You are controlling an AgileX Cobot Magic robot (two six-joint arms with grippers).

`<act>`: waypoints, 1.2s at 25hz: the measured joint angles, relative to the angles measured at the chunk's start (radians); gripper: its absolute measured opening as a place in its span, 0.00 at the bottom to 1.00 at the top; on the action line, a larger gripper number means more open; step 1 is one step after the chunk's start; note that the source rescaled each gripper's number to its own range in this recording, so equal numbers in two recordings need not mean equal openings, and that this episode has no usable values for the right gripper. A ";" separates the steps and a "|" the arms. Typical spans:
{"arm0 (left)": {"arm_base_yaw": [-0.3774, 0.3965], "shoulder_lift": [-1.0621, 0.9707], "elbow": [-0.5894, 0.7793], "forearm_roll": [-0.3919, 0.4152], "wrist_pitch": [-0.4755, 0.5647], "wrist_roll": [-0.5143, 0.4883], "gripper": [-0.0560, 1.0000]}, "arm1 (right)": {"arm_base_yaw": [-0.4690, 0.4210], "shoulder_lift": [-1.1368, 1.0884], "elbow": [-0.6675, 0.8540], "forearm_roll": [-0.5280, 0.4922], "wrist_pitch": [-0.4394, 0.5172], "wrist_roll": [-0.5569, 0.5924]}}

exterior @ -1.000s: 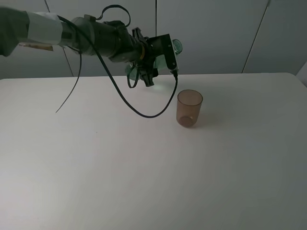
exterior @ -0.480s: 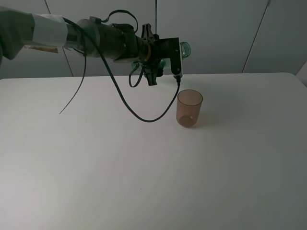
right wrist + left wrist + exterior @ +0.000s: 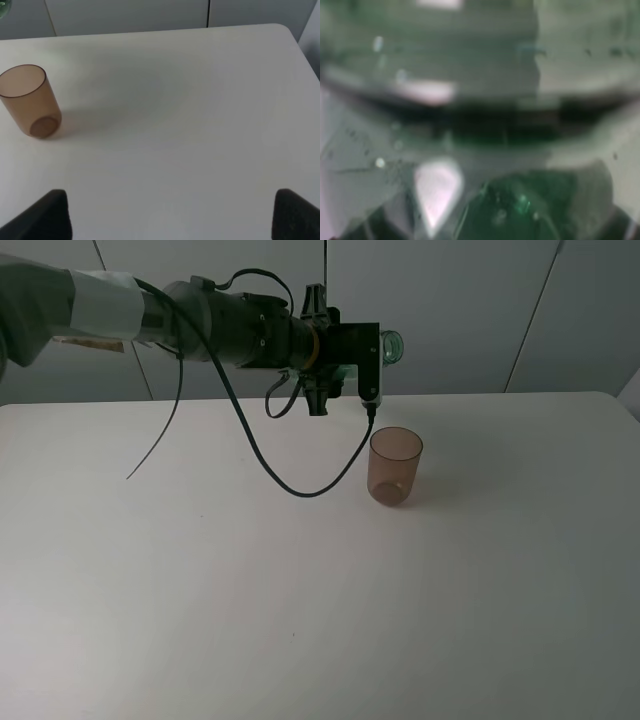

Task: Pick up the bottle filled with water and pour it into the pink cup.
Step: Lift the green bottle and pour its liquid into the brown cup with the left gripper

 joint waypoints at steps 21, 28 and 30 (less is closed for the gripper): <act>-0.007 0.000 0.000 0.237 -0.039 -0.034 0.06 | 0.000 0.000 0.000 0.000 0.000 0.000; -0.019 0.000 0.000 0.341 -0.042 -0.082 0.06 | 0.000 0.000 0.000 0.000 0.000 0.000; -0.021 0.000 0.000 0.365 -0.042 -0.086 0.06 | 0.000 0.000 0.000 0.000 0.000 0.000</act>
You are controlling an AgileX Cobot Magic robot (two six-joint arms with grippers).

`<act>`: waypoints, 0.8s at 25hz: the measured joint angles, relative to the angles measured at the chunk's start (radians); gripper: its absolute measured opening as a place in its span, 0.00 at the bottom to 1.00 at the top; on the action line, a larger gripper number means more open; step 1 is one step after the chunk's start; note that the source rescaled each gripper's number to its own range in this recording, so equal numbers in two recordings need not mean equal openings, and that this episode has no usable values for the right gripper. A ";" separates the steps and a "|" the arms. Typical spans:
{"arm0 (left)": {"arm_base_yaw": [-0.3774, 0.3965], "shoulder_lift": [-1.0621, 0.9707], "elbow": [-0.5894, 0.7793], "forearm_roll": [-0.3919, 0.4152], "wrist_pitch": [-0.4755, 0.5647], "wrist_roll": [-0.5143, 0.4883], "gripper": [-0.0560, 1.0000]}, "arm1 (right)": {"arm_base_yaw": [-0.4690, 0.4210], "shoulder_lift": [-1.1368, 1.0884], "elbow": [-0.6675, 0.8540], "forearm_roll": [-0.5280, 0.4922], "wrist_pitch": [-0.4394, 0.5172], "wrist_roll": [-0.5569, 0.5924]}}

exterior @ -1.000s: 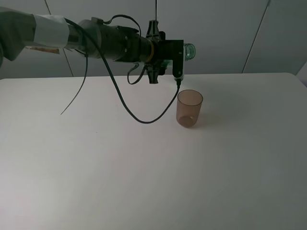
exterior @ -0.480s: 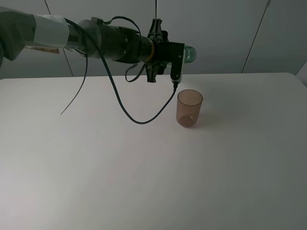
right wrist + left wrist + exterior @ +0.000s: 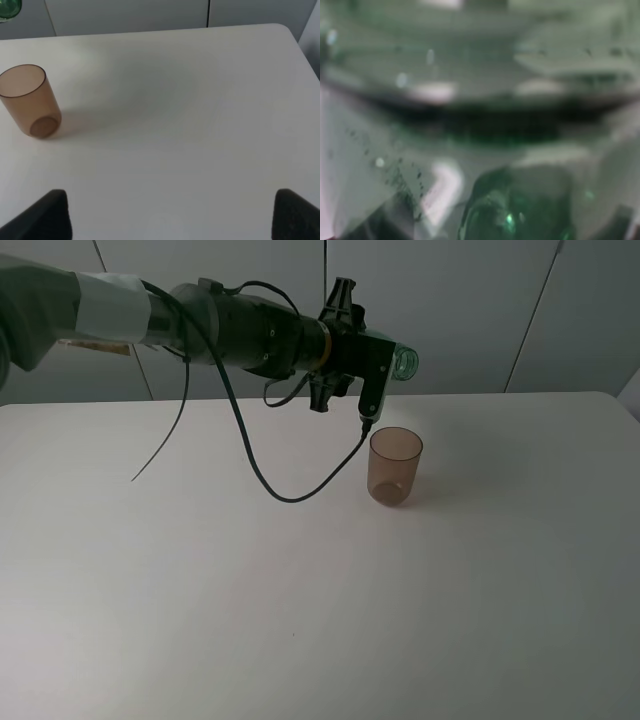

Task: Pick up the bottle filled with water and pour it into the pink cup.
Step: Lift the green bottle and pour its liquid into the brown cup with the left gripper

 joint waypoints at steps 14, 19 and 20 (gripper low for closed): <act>0.008 0.000 0.000 0.103 -0.130 -0.002 0.06 | 0.000 0.000 0.000 0.000 0.000 0.000; 0.025 0.000 0.000 0.109 -0.137 -0.002 0.06 | 0.000 0.000 0.000 0.000 0.000 0.000; 0.030 0.000 0.000 0.109 -0.137 -0.002 0.06 | 0.000 0.000 0.000 0.000 0.000 0.000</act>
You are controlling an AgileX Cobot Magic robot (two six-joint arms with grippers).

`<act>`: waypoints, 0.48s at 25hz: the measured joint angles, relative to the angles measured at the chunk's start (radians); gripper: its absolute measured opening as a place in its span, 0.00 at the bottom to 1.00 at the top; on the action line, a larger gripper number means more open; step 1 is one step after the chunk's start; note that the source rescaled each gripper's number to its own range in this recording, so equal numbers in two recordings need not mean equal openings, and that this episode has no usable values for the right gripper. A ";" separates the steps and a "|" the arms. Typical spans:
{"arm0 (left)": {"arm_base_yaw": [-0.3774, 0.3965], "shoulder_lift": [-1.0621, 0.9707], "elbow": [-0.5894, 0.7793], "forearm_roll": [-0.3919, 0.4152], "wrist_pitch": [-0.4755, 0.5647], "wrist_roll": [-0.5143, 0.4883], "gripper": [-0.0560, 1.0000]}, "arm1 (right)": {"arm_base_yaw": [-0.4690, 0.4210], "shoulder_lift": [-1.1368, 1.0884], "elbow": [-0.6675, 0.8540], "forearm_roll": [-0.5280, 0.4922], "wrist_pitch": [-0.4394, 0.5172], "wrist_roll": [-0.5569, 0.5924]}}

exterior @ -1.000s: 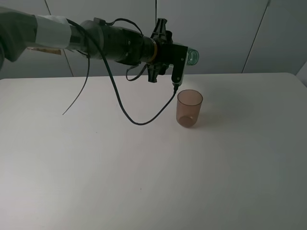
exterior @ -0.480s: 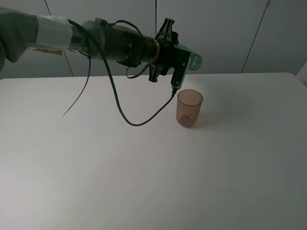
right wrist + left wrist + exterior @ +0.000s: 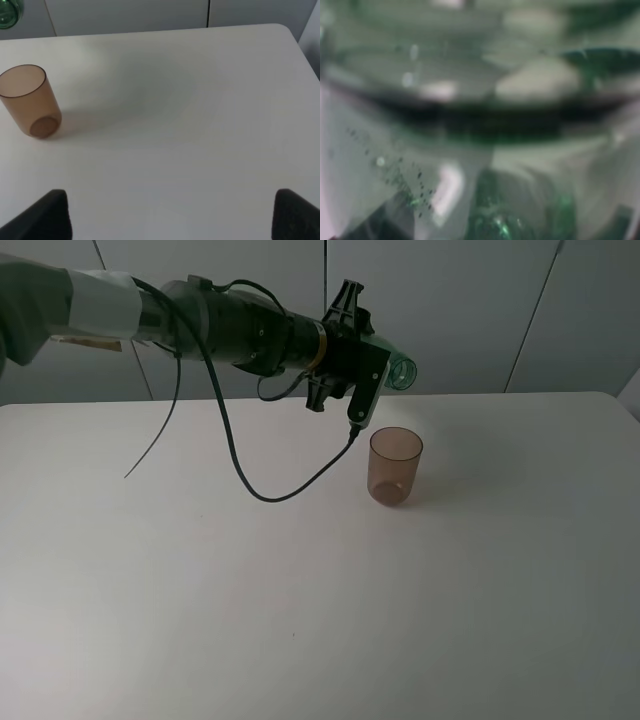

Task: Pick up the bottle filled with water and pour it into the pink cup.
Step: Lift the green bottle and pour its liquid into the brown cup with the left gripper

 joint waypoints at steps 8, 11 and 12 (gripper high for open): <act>0.012 0.000 0.000 0.000 -0.034 0.023 0.06 | 0.000 0.000 0.000 0.000 0.000 0.000; 0.016 0.000 0.000 0.000 -0.044 0.035 0.06 | 0.000 0.000 0.000 0.000 0.000 0.000; 0.018 0.000 0.000 0.002 -0.046 0.045 0.06 | 0.000 0.000 0.000 0.000 0.000 0.000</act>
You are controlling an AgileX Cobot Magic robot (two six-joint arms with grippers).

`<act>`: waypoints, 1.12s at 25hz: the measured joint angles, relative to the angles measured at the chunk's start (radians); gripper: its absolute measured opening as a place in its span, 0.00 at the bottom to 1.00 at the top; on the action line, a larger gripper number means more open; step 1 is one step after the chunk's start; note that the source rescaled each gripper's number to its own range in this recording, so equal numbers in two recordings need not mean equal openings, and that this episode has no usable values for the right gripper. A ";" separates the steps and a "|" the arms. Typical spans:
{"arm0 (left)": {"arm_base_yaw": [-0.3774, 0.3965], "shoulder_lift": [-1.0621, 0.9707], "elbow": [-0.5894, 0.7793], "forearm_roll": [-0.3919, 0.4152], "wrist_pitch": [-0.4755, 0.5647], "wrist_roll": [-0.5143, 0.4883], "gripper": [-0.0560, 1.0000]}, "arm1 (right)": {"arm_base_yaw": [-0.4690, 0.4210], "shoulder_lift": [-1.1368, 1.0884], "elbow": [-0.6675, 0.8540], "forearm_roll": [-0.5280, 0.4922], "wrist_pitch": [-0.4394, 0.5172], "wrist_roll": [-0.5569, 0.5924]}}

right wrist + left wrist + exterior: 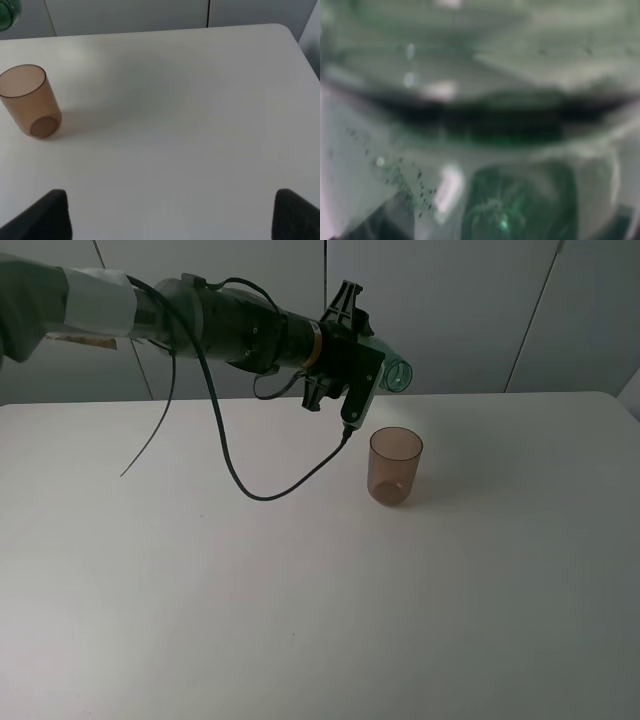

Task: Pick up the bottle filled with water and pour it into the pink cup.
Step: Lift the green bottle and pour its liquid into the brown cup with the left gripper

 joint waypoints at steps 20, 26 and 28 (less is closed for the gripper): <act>0.006 0.000 0.000 0.002 -0.005 0.094 0.06 | 0.000 0.000 0.000 0.000 0.000 0.000; 0.004 0.000 0.000 0.006 0.017 0.124 0.06 | 0.000 0.000 0.000 0.000 0.000 0.000; 0.003 0.000 0.000 0.006 0.019 0.138 0.06 | 0.000 0.000 0.000 0.000 0.000 0.000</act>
